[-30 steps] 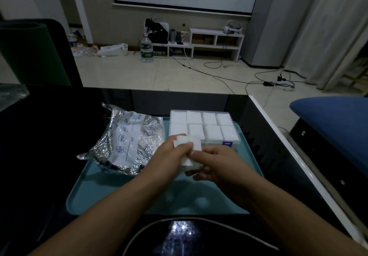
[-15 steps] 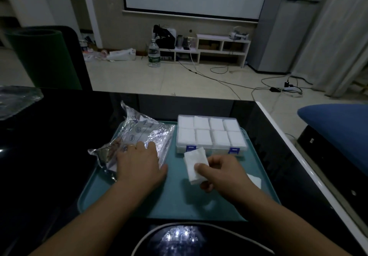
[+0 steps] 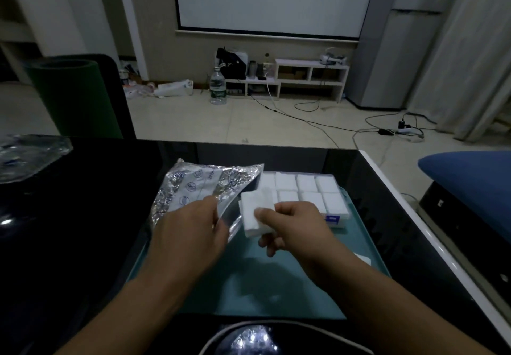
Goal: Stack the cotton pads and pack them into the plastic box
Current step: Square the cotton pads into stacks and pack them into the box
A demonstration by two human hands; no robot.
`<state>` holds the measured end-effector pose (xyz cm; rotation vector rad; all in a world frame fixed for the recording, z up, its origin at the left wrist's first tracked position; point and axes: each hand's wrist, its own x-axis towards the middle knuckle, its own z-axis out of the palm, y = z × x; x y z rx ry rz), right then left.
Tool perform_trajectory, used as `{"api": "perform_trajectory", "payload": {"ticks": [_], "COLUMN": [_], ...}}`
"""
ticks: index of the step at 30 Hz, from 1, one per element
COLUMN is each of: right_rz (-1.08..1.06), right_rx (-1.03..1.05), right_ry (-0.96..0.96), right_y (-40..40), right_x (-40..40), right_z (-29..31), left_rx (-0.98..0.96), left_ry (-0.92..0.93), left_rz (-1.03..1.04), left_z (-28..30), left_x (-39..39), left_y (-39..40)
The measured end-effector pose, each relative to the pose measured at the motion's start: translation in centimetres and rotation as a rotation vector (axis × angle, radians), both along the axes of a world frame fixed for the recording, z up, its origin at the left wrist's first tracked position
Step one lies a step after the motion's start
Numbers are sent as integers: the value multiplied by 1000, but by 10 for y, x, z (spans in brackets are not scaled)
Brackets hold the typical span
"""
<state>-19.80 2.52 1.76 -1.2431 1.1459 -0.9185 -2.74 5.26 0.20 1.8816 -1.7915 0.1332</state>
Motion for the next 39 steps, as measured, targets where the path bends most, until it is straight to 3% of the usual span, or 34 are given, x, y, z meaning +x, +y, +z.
{"api": "perform_trajectory", "payload": {"ticks": [6, 10, 12, 16, 22, 27, 31, 33, 36, 39], "right_rz": [-71, -45, 22, -26, -72, -269, -87, 14, 159, 186], "right_rx": [-226, -511, -416, 41, 279, 261, 265, 205, 143, 160], "right_ry": [505, 720, 596, 112, 20, -238, -181, -35, 120, 157], "right_y": [-11, -9, -14, -33, -43, -46, -42, -41, -38, -38], "right_x": [32, 40, 46, 57, 73, 69, 66, 61, 51, 45], "right_z": [-4, 8, 11, 14, 0, -14, -17, -18, -18, -16], "left_rx": [-121, -137, -101, -111, -5, 78, 99, 97, -22, -68], "left_ry": [205, 46, 121, 439, 345, 303, 186, 86, -71, -112], "left_rz": [-60, -90, -117, -223, -221, -166, -225, -259, -369, -416], "left_z": [4, 1, 0, 6, -1, -4, -11, -14, -15, -13], "left_x": [3, 6, 9, 10, 5, 7, 4, 6, 6, -1], "left_y": [-1, -5, -7, -6, -4, -9, -12, -14, -14, -14]}}
